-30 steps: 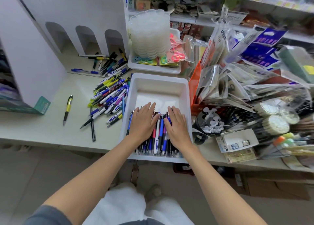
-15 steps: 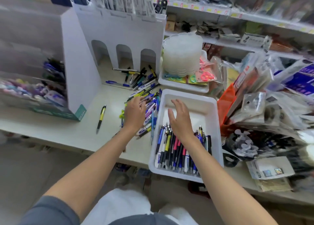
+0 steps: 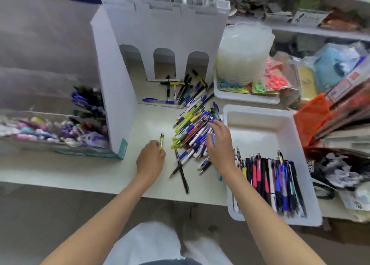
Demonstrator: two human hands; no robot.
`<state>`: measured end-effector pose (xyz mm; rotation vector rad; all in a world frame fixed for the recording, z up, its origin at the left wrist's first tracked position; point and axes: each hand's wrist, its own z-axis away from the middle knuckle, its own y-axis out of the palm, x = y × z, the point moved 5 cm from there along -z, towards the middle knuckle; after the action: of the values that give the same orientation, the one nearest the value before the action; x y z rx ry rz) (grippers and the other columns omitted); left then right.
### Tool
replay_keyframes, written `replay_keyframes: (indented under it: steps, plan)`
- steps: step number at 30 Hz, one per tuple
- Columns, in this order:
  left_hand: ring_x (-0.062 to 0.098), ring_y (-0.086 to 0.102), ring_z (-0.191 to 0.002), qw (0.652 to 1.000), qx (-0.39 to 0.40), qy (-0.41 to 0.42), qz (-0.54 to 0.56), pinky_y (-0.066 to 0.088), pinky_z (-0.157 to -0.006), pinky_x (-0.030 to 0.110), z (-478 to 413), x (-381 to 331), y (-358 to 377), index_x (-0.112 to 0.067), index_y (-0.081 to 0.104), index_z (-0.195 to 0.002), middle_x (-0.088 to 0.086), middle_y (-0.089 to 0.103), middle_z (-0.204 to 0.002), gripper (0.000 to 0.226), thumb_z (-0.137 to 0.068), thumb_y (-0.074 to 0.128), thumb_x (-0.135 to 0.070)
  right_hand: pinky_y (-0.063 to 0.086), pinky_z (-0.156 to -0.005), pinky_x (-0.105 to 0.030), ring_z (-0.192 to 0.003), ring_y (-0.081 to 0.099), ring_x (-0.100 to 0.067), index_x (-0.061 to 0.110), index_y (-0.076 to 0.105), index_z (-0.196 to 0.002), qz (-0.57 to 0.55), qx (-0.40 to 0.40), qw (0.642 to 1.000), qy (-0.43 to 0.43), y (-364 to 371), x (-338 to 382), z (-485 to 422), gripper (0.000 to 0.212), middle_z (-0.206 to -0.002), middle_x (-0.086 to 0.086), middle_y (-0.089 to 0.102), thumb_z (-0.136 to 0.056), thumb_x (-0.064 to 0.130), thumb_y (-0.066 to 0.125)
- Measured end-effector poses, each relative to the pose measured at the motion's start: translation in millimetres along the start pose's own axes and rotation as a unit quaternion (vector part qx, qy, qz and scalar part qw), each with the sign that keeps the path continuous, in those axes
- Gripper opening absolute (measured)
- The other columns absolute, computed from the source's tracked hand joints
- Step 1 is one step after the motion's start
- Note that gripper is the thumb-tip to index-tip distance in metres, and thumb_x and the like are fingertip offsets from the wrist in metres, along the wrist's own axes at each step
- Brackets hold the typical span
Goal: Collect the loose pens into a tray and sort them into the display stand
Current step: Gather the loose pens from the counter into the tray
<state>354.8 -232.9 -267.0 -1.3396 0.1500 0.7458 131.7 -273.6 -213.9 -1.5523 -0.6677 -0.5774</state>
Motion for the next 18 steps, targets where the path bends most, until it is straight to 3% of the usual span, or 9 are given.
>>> replay_keyframes:
  steps: [3, 5, 7, 11, 15, 18]
  plan:
    - [0.027, 0.048, -0.122, 0.995, 0.055, 0.038, -0.071, 0.047, -0.094, 0.041, 22, -13, 20, -0.016, 0.040, -0.140, 0.005, 0.049, -0.129, 0.080, -0.082, 0.058, -0.069, 0.025, -0.116, -0.028, -0.137, 0.035, -0.018, 0.011, 0.056, -0.133, 0.001, -0.016, 1.000, -0.001, 1, -2, 13, 0.034, -0.143, -0.006, 0.046, -0.100, 0.010, 0.049]
    - [0.027, 0.040, -0.130, 0.990, 0.067, 0.035, -0.119, 0.041, -0.101, 0.040, 29, -19, 33, -0.014, 0.020, -0.151, 0.006, 0.038, -0.142, 0.104, -0.076, 0.064, -0.069, 0.027, -0.116, -0.031, -0.137, 0.036, -0.019, 0.010, 0.056, -0.133, -0.001, -0.016, 1.000, -0.001, -1, -3, 20, 0.034, -0.143, -0.007, 0.046, -0.100, 0.010, 0.049]
    - [0.028, 0.040, -0.128, 0.992, 0.054, 0.023, -0.116, 0.041, -0.099, 0.039, 31, -24, 38, -0.010, 0.019, -0.151, 0.009, 0.037, -0.142, 0.096, -0.080, 0.067, -0.054, 0.025, -0.115, -0.026, -0.137, 0.035, -0.018, 0.010, 0.056, -0.133, -0.004, -0.012, 1.000, 0.002, -3, -4, 26, 0.034, -0.142, -0.007, 0.046, -0.100, 0.009, 0.049]
    - [0.033, 0.050, -0.109, 0.993, 0.006, 0.025, -0.114, 0.044, -0.080, 0.037, 23, -21, 30, -0.003, 0.039, -0.132, 0.017, 0.049, -0.124, 0.051, -0.090, 0.062, -0.020, 0.021, -0.111, -0.020, -0.136, 0.033, -0.014, 0.012, 0.057, -0.132, -0.010, -0.005, 1.000, -0.010, -11, -3, 33, 0.034, -0.143, -0.004, 0.045, -0.099, 0.009, 0.049]
    - [0.035, 0.058, -0.100, 0.984, 0.011, 0.038, -0.172, 0.040, -0.068, 0.040, 8, -11, 19, -0.003, 0.045, -0.119, 0.017, 0.055, -0.114, 0.024, -0.097, 0.052, -0.009, 0.022, -0.112, -0.021, -0.137, 0.033, -0.015, 0.011, 0.057, -0.132, -0.009, 0.004, 1.000, -0.016, -15, -5, 34, 0.034, -0.143, -0.005, 0.045, -0.098, 0.008, 0.050]
    - [0.040, 0.060, -0.091, 0.991, 0.016, 0.020, -0.133, 0.039, -0.065, 0.039, -8, 3, 6, -0.002, 0.046, -0.115, 0.019, 0.056, -0.110, 0.017, -0.100, 0.043, -0.009, 0.027, -0.113, -0.025, -0.136, 0.035, -0.018, 0.009, 0.058, -0.131, -0.007, 0.004, 1.000, -0.026, -17, -6, 31, 0.034, -0.141, -0.007, 0.046, -0.097, 0.006, 0.051]
